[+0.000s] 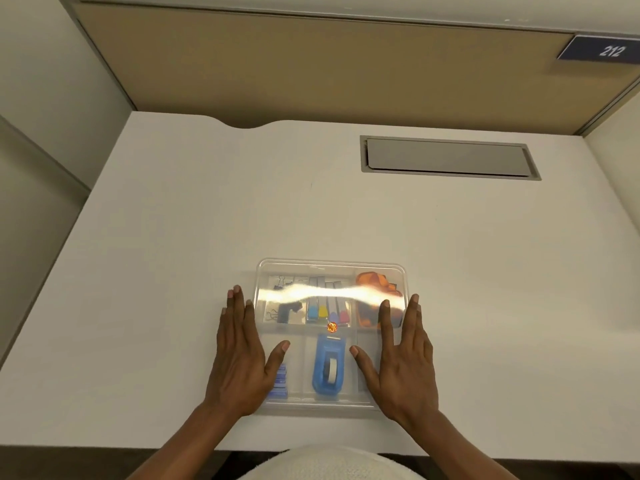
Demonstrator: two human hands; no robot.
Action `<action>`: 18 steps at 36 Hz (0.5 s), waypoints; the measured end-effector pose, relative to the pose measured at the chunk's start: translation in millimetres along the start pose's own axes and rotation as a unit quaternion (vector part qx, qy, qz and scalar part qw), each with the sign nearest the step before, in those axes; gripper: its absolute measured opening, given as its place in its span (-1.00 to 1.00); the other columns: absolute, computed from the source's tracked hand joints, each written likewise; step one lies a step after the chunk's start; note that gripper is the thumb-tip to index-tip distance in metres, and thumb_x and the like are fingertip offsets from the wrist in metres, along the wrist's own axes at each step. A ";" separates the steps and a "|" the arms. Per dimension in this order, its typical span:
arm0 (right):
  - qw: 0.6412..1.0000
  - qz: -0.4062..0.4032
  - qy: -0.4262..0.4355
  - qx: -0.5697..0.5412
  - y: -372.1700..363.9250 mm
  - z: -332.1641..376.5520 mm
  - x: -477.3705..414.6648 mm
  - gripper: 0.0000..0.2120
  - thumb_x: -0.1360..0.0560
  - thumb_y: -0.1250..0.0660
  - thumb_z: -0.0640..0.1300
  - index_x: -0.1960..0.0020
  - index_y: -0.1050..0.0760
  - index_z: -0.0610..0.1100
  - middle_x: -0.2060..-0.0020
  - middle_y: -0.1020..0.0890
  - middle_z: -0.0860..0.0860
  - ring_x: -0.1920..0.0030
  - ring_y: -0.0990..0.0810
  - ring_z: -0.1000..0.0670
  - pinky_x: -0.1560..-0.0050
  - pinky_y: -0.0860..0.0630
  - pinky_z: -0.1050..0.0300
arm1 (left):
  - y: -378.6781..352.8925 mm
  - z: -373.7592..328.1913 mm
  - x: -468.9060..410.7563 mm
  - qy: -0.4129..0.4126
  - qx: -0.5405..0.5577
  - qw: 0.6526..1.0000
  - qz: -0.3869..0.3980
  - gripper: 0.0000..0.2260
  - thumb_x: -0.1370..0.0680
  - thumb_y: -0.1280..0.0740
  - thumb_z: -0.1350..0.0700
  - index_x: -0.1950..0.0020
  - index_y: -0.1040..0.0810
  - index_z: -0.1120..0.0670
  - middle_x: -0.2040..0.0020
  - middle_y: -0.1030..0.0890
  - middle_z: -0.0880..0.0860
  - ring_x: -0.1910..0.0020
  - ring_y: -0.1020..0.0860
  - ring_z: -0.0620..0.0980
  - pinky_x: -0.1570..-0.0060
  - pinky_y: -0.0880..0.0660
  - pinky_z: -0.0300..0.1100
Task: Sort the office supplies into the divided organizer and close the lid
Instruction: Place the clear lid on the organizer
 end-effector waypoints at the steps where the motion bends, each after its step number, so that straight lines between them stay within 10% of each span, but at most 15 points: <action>1: 1.000 0.001 -0.002 0.003 -0.5 0.1 -0.3 -0.14 -0.55 -0.06 0.43 -0.65 0.22 0.05 -0.62 0.29 -0.09 -0.63 0.20 -0.13 -0.54 -0.18 -0.25 | 2.1 -1.8 -1.0 -0.013 -0.005 1.000 0.003 -0.17 -0.61 -0.12 -0.26 -0.65 0.20 0.17 -0.67 0.24 0.13 -0.67 0.17 0.09 -0.62 0.02 0.14; 9: 0.999 0.024 -0.005 0.039 -2.6 -0.8 -3.8 -0.13 -0.53 0.01 0.47 -0.65 0.21 0.03 -0.62 0.27 -0.14 -0.62 0.23 -0.18 -0.55 -0.06 -0.30 | -1.6 -1.7 -10.2 -0.078 -0.127 0.987 0.060 -0.16 -0.61 -0.05 -0.35 -0.66 0.16 0.16 -0.67 0.23 0.12 -0.66 0.18 0.08 -0.60 0.11 0.11; 15: 0.999 -0.019 0.035 0.033 14.0 0.9 -24.8 -0.16 -0.52 -0.14 0.45 -0.60 -0.17 -0.08 -0.63 0.11 -0.18 -0.63 0.18 -0.17 -0.56 -0.08 -0.24 | 9.8 -8.5 -21.4 -0.089 -0.154 0.982 0.068 0.01 -0.50 -0.02 -0.53 -0.65 0.03 0.21 -0.67 0.13 0.21 -0.66 0.13 0.18 -0.58 -0.02 0.28; 18: 0.998 -0.009 0.054 0.021 12.9 -2.7 -41.5 -0.08 -0.53 -0.14 0.44 -0.64 0.00 -0.13 -0.64 0.12 -0.14 -0.63 0.17 -0.12 -0.57 -0.10 -0.20 | 15.0 -16.1 -31.0 -0.109 -0.110 0.985 0.069 0.07 -0.48 -0.09 -0.54 -0.65 0.16 0.22 -0.66 0.26 0.19 -0.65 0.23 0.15 -0.61 0.02 0.21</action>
Point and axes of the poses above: each hand's wrist, its own x-axis away from the middle knuckle, its own y-axis out of the back of the hand, z = x × y, the point moved 5 cm from there along -x, towards the middle knuckle
